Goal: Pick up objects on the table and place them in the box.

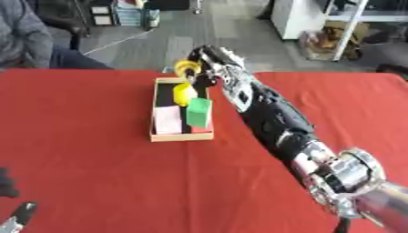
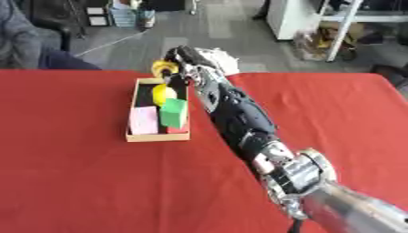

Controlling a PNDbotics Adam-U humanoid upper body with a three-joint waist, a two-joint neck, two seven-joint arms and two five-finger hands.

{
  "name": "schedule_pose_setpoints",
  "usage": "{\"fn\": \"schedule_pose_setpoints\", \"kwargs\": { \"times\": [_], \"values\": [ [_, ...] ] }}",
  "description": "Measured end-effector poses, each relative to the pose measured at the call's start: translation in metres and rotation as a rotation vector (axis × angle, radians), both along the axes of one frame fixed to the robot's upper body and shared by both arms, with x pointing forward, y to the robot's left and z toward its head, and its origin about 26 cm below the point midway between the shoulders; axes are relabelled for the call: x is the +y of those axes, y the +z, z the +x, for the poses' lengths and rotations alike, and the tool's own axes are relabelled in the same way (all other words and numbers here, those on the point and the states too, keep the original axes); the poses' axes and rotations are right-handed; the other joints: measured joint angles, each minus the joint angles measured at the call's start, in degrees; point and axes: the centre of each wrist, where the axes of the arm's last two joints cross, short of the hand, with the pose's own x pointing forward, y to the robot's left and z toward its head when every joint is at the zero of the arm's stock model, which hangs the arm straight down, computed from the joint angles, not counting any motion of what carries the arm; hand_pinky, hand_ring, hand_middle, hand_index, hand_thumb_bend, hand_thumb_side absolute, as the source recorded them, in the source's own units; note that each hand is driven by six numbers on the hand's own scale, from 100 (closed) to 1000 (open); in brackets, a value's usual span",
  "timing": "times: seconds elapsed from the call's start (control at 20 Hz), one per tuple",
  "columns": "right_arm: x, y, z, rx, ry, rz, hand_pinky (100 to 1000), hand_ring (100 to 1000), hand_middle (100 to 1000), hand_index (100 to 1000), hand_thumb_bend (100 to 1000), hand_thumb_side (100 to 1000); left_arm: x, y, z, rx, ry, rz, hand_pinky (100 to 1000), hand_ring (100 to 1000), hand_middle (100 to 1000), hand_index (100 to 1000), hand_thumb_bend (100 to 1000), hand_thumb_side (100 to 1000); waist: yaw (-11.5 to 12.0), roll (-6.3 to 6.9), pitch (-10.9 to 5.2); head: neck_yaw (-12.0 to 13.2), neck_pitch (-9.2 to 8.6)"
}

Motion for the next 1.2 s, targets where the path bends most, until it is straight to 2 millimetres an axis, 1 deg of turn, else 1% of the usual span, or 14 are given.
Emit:
{"fn": "schedule_pose_setpoints", "kwargs": {
  "times": [0.1,0.15,0.4,0.45,0.65,0.8,0.95,1.05,1.2],
  "values": [
    [0.0004,-0.0013,0.0,0.013,0.009,-0.002,685,574,526,621,212,100,-0.0001,0.0002,0.0001,0.0,0.0,0.0,754,591,583,763,588,278,0.0,0.0,0.0,0.0,0.0],
    [0.0004,-0.0016,0.0,0.018,0.013,-0.003,687,581,536,631,237,143,-0.0001,0.0002,0.0001,-0.001,-0.001,-0.001,754,591,583,763,589,277,0.0,0.0,0.0,0.0,0.0],
    [0.0006,-0.0019,-0.0001,0.03,0.033,-0.004,693,598,566,659,307,275,-0.0002,0.0005,0.0003,-0.001,-0.001,-0.002,754,590,582,763,590,276,0.0,0.0,0.0,0.0,-0.01],
    [0.0005,-0.0019,-0.0001,0.031,0.036,-0.004,695,602,571,666,324,313,-0.0002,0.0005,0.0003,-0.001,-0.001,-0.002,754,590,582,763,590,276,-0.1,0.0,0.0,0.0,-0.01],
    [0.0006,-0.0019,-0.0001,0.033,0.042,0.004,697,607,579,679,349,355,-0.0002,0.0006,0.0004,-0.001,-0.002,-0.002,753,590,582,763,592,275,-0.1,0.0,0.0,0.0,-0.04],
    [0.0006,-0.002,-0.0001,0.034,0.044,0.008,699,612,585,685,368,368,-0.0002,0.0006,0.0004,-0.001,-0.002,-0.002,753,590,582,763,594,276,-0.2,0.0,0.0,0.0,-0.06],
    [0.0006,-0.002,-0.0001,0.036,0.049,0.01,706,630,617,714,401,376,-0.0002,0.0006,0.0004,-0.001,-0.002,-0.002,753,590,582,763,595,275,-0.3,0.0,0.0,0.0,-0.21],
    [0.0006,-0.002,-0.0001,0.039,0.054,0.009,714,654,665,759,425,382,-0.0002,0.0006,0.0004,-0.001,-0.002,-0.002,753,590,581,763,596,275,-0.3,0.0,0.0,0.0,-0.26],
    [0.0013,-0.0021,-0.0001,0.049,0.066,0.002,720,674,701,788,443,388,-0.0002,0.0006,0.0004,-0.001,-0.002,-0.002,753,589,581,763,597,275,-0.3,0.0,0.0,0.0,-0.4]
  ]
}}
